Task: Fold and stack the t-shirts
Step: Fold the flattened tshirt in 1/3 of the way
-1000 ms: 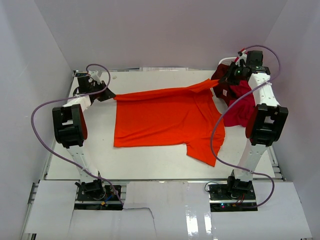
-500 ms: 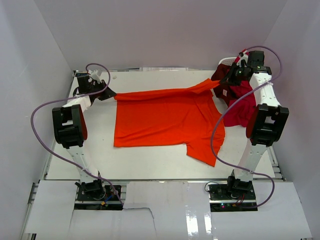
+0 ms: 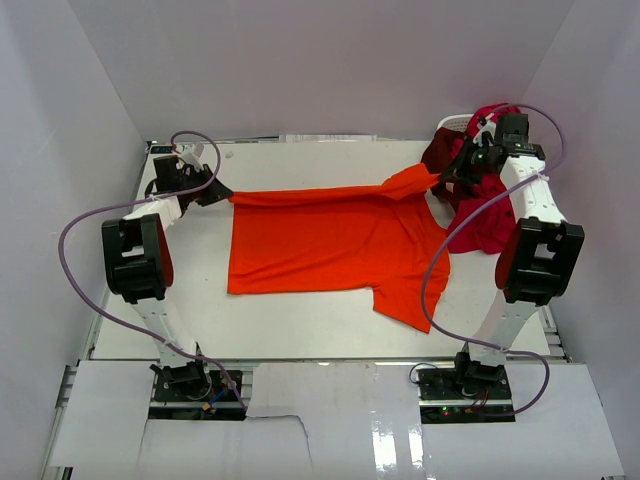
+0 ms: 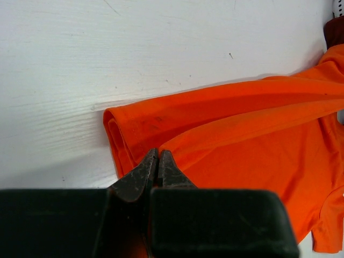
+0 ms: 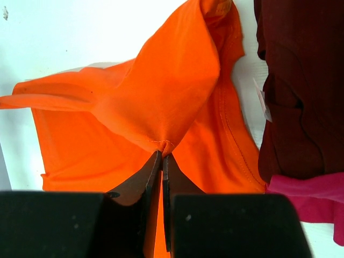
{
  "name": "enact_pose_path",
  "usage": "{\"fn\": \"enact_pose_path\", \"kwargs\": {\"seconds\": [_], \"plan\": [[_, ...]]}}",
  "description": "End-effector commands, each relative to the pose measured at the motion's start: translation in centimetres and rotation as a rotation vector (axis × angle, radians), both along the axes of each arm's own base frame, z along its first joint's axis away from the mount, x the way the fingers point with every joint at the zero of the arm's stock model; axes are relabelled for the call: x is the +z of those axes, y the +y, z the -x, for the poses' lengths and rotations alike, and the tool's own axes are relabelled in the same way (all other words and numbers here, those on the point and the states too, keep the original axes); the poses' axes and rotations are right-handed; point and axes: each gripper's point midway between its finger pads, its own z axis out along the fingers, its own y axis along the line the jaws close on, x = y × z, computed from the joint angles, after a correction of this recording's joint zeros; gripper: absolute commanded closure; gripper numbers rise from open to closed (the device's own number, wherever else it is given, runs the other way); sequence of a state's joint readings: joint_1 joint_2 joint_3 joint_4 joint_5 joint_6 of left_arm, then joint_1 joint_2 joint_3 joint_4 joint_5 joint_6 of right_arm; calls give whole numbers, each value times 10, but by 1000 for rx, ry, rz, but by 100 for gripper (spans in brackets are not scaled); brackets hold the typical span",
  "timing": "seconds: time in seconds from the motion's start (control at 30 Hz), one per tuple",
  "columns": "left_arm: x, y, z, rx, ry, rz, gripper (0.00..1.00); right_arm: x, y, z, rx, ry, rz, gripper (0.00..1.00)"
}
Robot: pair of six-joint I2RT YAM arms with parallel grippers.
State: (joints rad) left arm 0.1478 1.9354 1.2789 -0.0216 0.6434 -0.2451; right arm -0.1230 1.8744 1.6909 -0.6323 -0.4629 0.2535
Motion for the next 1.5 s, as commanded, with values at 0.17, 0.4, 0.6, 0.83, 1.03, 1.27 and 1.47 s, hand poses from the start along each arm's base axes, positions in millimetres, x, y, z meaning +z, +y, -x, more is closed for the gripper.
{"fn": "enact_pose_path", "kwargs": {"seconds": [0.17, 0.4, 0.6, 0.83, 1.03, 1.27, 1.47], "plan": [[39, -1, 8, -5, -84, -3, 100, 10, -3, 9, -3, -46, 19, 92], [26, -2, 15, -2, -42, 8, 100, -8, -3, 19, -8, -2, 22, 92], [12, -4, 21, -9, 21, 18, 100, -27, -2, 27, -10, 51, 19, 92], [-6, -11, 30, -21, 99, 27, 100, -49, 1, 35, -3, 121, 30, 92], [-27, -15, 41, -11, 205, 37, 100, -67, 0, 40, -5, 194, 59, 92], [-38, -17, 50, 5, 270, 38, 100, -95, -4, 53, -11, 305, 98, 92], [-42, -17, 52, 25, 306, 30, 91, -106, -9, 58, -34, 342, 130, 84]]}}
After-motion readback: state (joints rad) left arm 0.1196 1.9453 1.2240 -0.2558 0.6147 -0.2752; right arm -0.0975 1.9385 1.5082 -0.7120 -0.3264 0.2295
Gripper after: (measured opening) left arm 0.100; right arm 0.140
